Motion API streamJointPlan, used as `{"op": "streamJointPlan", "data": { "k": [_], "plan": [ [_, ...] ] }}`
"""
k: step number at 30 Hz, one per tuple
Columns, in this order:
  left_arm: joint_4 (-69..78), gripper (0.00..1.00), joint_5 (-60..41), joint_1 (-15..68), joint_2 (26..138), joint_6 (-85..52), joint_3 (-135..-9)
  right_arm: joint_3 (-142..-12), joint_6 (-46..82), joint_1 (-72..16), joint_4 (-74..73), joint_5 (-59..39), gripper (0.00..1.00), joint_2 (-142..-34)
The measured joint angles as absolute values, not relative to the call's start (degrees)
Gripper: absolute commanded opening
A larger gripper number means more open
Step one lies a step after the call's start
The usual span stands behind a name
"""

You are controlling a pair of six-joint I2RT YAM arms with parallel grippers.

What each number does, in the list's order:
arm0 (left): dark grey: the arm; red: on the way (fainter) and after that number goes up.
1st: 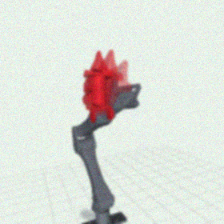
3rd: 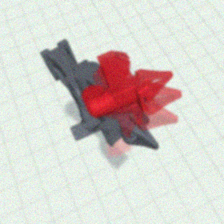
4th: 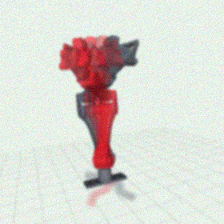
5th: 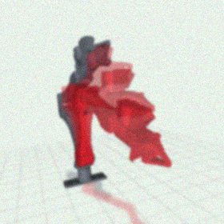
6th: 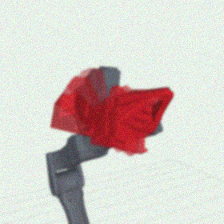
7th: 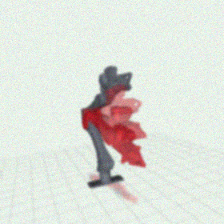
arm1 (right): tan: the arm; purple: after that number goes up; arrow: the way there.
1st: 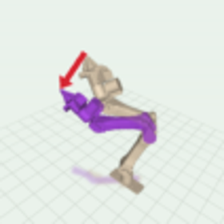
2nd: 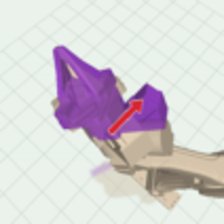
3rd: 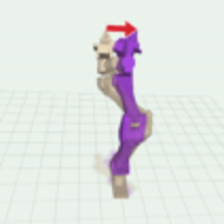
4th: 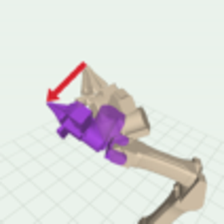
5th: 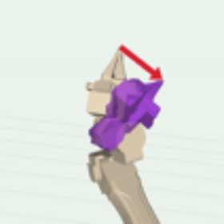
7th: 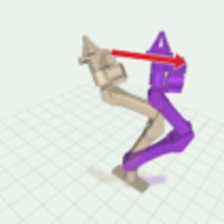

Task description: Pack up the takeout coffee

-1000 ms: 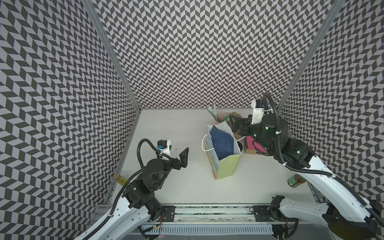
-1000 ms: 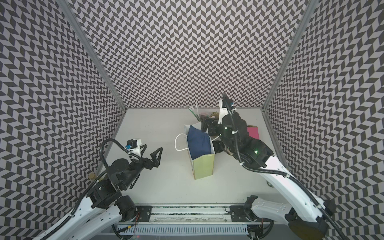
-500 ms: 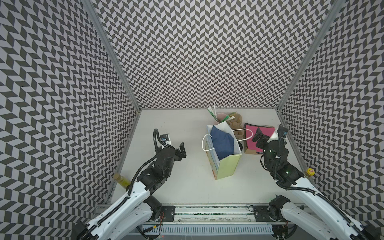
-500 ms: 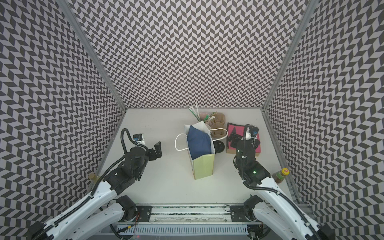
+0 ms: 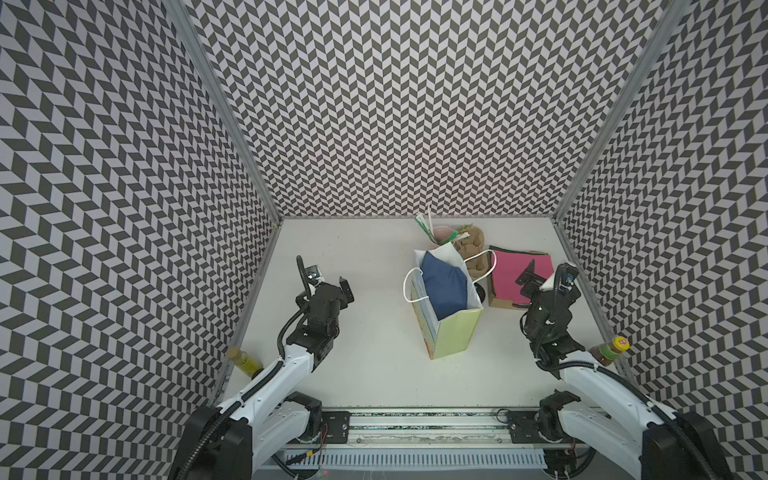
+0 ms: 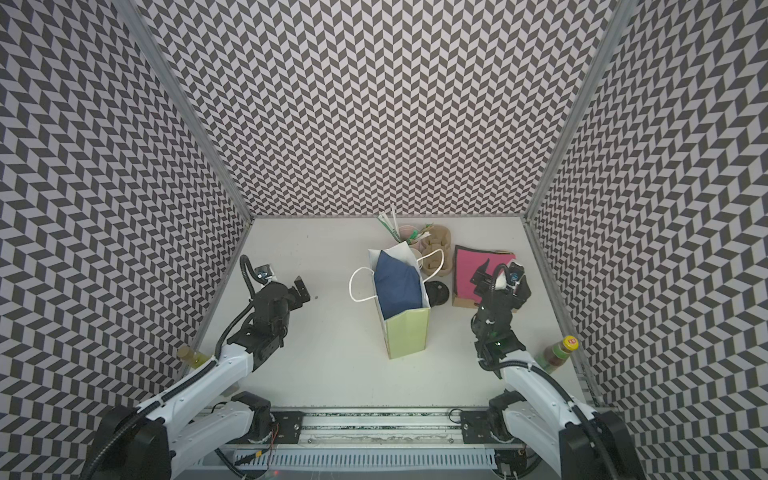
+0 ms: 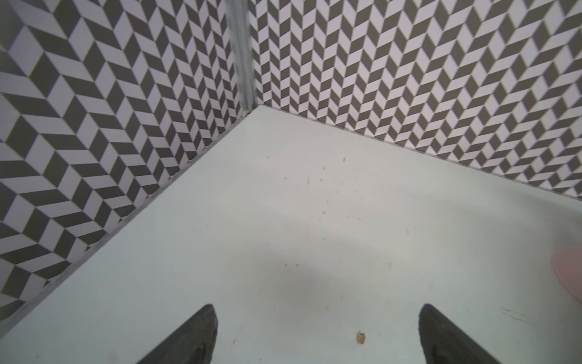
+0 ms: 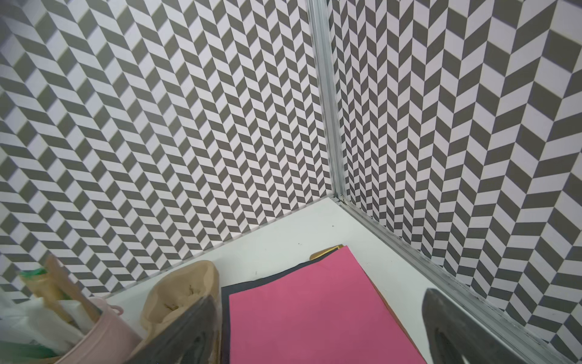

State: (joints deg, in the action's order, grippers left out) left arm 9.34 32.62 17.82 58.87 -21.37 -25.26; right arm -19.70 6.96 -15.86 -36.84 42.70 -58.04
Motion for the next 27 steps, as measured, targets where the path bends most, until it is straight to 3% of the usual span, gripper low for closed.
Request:
{"op": "streamJointPlan", "data": {
  "k": [19, 27],
  "plan": [
    [42.4, 1.00, 29.5, 10.1, 70.3, -8.3, -16.3, -11.8, 0.0, -10.9, -69.7, 29.7, 0.99, -86.0],
    [52.8, 1.00, 23.2, 8.1, 78.7, -4.8, -16.0, -11.3, 0.4, -7.6, -73.3, 22.6, 0.99, -89.1]
  ]
}}
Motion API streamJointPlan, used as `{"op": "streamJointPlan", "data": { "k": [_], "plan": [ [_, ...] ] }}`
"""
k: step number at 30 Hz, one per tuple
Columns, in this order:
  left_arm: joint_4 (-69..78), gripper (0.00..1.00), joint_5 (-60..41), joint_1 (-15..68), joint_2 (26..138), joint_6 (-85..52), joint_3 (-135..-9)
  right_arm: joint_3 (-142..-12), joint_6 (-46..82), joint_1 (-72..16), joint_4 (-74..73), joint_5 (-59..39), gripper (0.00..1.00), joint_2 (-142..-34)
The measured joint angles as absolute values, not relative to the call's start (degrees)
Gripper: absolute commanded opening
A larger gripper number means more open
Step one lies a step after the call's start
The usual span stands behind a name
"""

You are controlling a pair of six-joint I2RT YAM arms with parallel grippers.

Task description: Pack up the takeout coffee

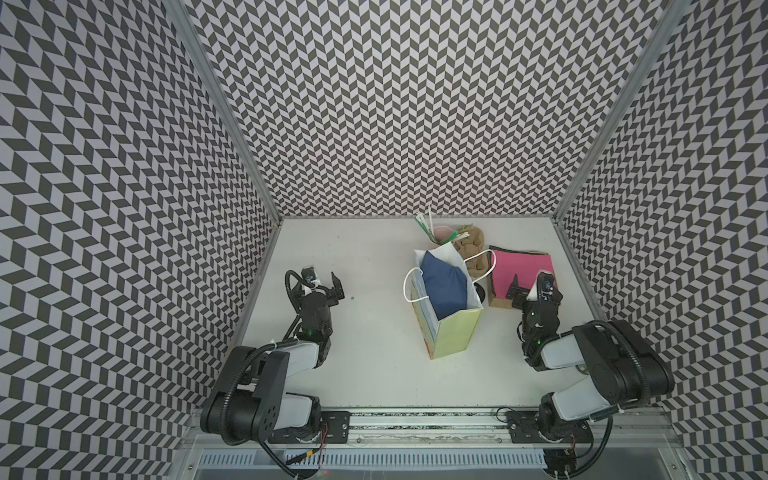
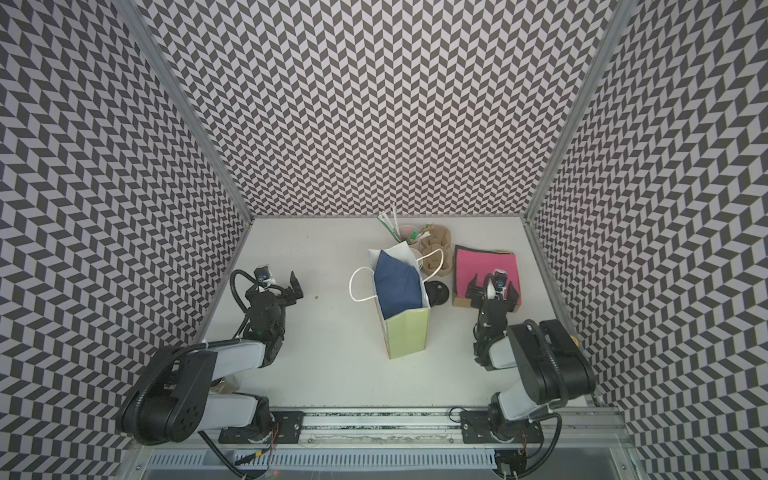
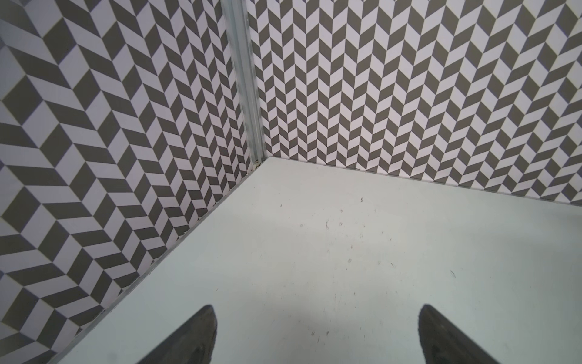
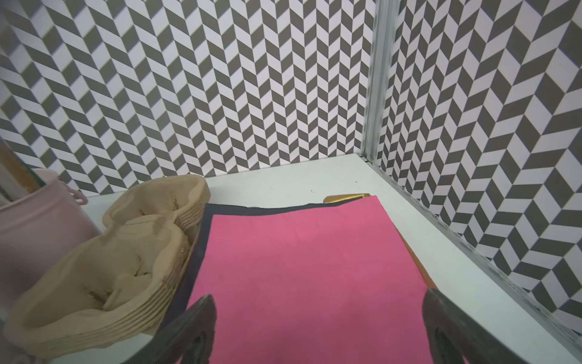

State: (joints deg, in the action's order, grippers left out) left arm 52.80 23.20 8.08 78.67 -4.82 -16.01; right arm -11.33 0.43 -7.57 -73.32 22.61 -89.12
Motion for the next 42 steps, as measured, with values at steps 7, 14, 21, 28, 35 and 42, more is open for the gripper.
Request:
{"op": "streamJointPlan", "data": {
  "k": [7, 14, 21, 28, 35, 42],
  "plan": [
    [59.4, 1.00, 14.7, 4.3, 81.1, -2.1, -14.8, -11.1, 0.4, -7.6, -77.0, 20.9, 0.99, -90.2],
    [70.1, 1.00, 11.8, 4.0, 89.6, -0.1, -12.1, -11.1, 0.4, -7.6, -78.1, 20.7, 0.99, -90.2],
    [70.0, 1.00, 7.7, 1.5, 89.6, -0.1, -14.8, -11.1, 0.4, -7.5, -78.2, 20.6, 0.99, -90.2],
    [70.3, 1.00, 7.2, 1.5, 89.6, -0.1, -14.8, -11.1, 0.4, -7.4, -78.3, 20.5, 0.99, -90.2],
    [70.3, 1.00, 7.1, 1.5, 89.6, -0.1, -14.8, -11.1, 0.4, -7.4, -78.3, 20.5, 0.99, -90.2],
    [70.3, 1.00, 7.0, 1.5, 89.6, -0.1, -14.8, -11.1, 0.4, -7.4, -78.3, 20.5, 0.99, -90.2]
  ]
}}
